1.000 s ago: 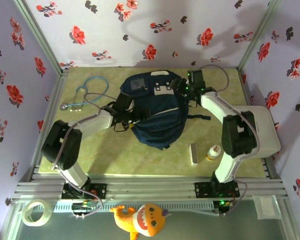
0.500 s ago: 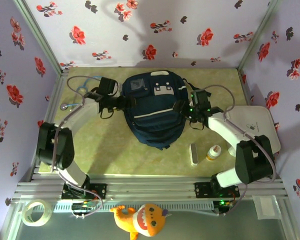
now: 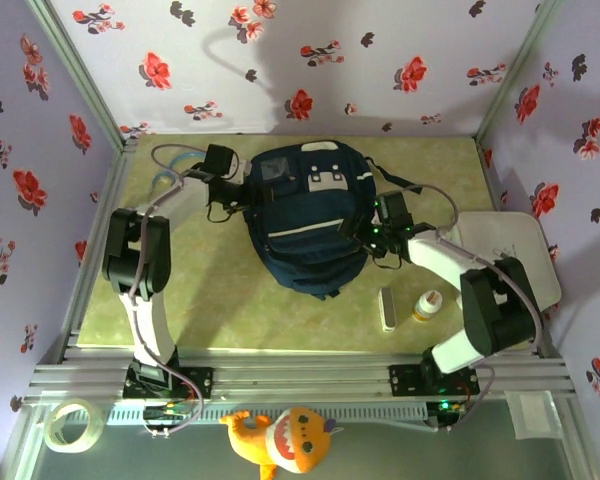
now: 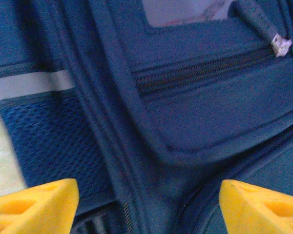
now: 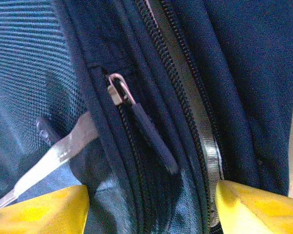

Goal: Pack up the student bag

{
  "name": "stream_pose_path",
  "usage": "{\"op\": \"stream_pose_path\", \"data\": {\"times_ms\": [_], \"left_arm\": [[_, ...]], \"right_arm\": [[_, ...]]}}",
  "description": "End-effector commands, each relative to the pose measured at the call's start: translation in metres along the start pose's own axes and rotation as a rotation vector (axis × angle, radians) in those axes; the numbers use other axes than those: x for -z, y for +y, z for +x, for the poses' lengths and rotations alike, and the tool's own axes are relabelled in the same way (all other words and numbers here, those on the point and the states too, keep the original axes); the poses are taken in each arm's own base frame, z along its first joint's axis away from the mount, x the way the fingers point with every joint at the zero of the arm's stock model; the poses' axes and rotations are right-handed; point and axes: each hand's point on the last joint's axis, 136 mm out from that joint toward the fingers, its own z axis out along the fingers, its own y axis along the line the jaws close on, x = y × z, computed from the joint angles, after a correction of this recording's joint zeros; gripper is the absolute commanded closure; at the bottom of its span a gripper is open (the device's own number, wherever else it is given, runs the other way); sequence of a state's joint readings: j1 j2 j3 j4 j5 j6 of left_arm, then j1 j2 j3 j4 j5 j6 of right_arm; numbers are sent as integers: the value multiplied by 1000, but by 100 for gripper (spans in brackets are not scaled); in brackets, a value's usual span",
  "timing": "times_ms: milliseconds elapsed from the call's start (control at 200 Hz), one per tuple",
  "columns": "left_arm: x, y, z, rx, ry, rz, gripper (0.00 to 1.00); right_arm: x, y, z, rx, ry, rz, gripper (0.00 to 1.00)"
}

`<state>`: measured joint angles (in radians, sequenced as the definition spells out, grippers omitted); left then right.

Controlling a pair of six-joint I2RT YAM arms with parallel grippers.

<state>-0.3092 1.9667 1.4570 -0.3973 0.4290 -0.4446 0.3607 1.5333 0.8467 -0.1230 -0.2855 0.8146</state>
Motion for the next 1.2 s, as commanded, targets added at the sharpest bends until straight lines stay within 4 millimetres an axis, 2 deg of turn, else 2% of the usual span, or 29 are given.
{"op": "stream_pose_path", "data": {"times_ms": [0,195,420,510,620,750,1000,1195], "left_arm": [[-11,-20,-1,72,36,131,29],[-12,-42,18,93,67,222,31],[5,-62,50,56,56,266,32],[11,-65,58,22,34,281,32],[12,-58,66,-14,22,270,32],[12,-55,74,-45,31,263,34],[19,-52,67,-86,-37,240,38],[23,-31,66,-185,-83,149,38]], "right_arm": [[-10,9,-25,42,-39,-24,32],[-26,25,-59,135,-52,-38,34],[-52,38,-94,203,-67,-37,35],[-57,44,-108,210,-81,-39,35],[-53,50,-121,203,-104,-55,35],[-43,55,-124,213,-113,-60,35],[-16,53,-118,243,-134,-25,34],[2,54,-110,237,-136,-27,34]]}}
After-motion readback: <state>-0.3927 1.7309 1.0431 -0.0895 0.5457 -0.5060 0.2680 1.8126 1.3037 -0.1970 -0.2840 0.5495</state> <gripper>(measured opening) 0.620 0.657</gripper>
